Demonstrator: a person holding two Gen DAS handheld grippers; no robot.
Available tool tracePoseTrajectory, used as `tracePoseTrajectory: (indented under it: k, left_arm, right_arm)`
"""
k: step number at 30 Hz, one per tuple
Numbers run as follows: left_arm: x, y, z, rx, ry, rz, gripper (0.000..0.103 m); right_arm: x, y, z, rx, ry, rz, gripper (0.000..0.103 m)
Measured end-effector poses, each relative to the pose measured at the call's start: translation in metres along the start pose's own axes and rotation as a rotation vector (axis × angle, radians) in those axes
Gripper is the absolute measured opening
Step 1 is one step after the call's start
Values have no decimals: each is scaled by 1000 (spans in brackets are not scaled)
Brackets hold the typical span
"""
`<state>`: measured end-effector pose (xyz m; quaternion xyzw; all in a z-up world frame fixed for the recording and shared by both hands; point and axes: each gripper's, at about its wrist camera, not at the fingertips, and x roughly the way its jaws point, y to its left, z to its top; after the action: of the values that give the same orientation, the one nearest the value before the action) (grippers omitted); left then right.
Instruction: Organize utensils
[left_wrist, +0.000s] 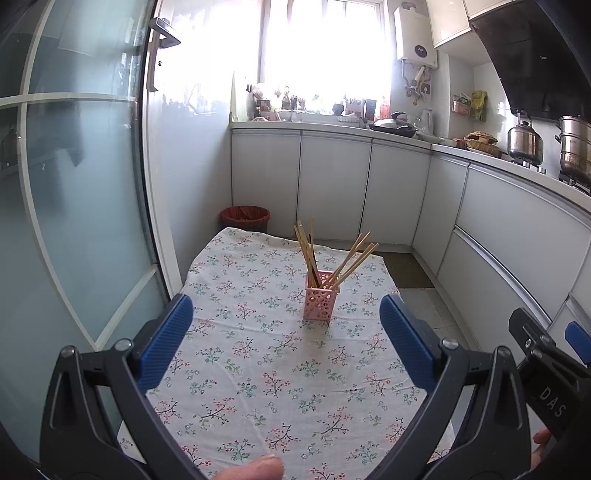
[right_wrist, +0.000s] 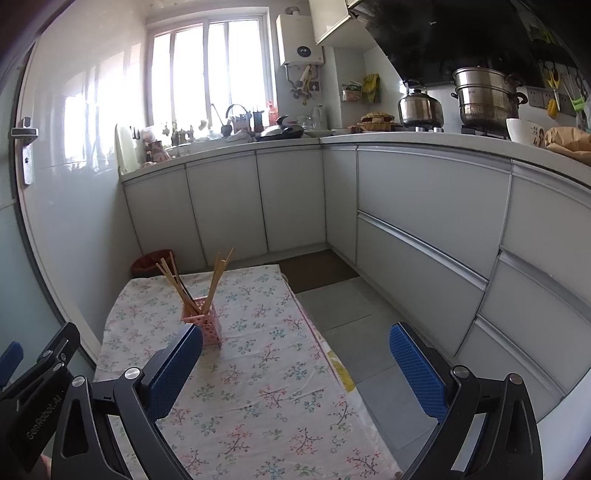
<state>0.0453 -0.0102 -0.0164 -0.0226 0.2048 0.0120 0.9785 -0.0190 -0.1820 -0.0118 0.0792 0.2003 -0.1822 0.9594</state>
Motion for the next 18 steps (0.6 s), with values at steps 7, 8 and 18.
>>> tracePoseTrajectory:
  k: [7,8,18]
  left_arm:
    - [2,2,2,-1,4,-1,101]
    - [2,2,2,-1,6,-1,101]
    - [3,3,3,-2,10,-2,101]
  right_arm:
    - [0,2,-1,-3,6,6,102]
    - [1,2,-1,-4,8,7,102]
    - [-1,4,0,-4,9,9,102]
